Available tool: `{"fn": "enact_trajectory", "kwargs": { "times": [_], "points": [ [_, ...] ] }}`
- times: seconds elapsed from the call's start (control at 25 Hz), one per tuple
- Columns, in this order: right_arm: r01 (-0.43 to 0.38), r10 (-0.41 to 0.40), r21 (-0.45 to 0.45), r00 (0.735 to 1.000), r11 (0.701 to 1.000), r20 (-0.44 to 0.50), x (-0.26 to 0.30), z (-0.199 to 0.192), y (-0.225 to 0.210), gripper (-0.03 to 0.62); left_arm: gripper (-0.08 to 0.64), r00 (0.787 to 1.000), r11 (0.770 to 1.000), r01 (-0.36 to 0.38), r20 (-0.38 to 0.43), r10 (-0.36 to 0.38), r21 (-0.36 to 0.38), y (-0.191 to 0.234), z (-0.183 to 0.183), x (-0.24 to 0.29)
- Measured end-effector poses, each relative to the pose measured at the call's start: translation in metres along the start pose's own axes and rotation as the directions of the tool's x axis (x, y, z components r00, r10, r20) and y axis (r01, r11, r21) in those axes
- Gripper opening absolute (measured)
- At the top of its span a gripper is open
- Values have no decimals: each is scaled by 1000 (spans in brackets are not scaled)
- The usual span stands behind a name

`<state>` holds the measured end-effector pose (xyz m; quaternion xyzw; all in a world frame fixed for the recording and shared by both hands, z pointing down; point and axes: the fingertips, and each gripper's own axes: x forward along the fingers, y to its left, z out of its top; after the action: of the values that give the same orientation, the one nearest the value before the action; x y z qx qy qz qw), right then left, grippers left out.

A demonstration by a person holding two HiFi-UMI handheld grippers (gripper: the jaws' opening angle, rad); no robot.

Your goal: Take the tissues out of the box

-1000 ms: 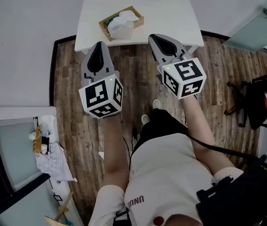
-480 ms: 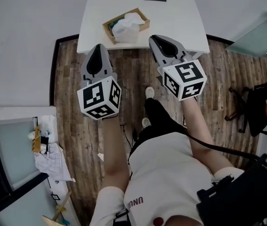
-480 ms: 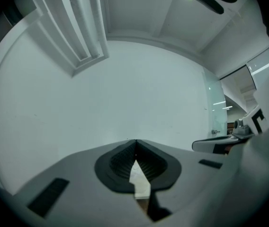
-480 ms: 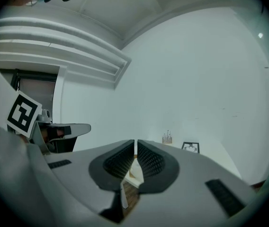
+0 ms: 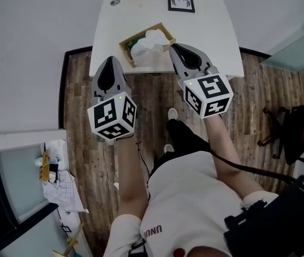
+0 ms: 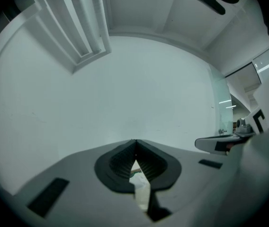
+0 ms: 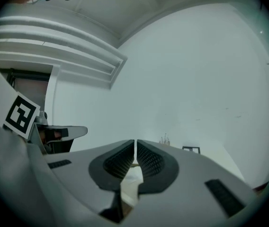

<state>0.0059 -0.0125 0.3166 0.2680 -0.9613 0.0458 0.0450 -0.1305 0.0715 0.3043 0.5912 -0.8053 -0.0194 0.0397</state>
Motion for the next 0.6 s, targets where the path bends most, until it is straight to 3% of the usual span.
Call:
{"fn": "enact_trajectory", "kwargs": {
  "times": [0.6],
  "points": [
    [-38, 38, 13, 999, 999, -2, 78, 16, -47, 21, 14, 999, 1000, -30, -27, 30, 1, 17, -4, 83]
  ]
}}
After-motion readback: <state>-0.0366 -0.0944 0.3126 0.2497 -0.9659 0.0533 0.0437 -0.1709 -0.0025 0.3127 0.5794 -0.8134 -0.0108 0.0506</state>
